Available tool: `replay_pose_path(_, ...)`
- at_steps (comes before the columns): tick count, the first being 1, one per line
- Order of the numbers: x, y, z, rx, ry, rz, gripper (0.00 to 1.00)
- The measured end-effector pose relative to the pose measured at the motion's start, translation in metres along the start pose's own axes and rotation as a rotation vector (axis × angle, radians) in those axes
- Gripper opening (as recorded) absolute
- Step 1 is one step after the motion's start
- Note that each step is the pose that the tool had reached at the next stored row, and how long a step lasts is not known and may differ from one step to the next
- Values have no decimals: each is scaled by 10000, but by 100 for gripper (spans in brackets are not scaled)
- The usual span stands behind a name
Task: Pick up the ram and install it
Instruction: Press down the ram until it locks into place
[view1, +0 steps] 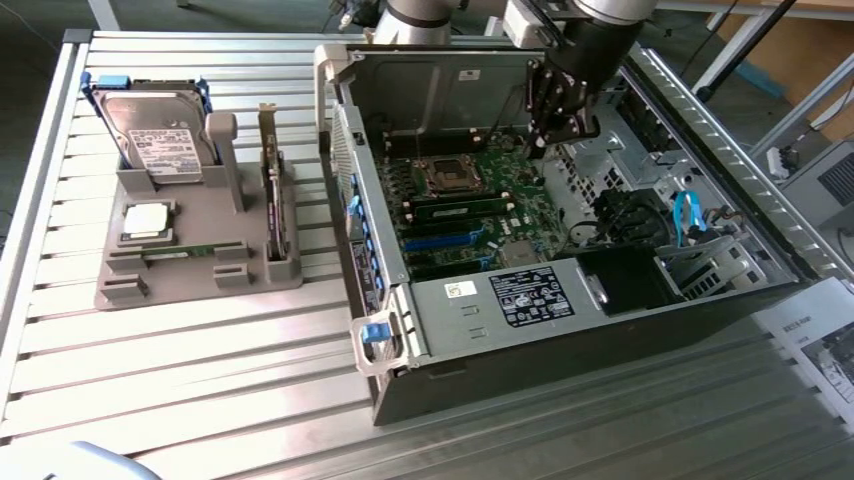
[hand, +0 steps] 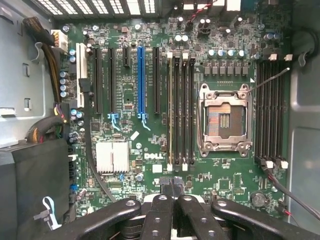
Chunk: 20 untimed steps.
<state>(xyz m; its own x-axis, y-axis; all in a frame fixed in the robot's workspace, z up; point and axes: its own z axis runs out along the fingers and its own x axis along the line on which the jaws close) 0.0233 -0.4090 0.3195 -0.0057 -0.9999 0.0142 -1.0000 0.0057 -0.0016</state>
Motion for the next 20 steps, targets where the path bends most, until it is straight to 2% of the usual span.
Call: replay_pose_path(20, -3, 1, 235, 0, 1, 2, 10)
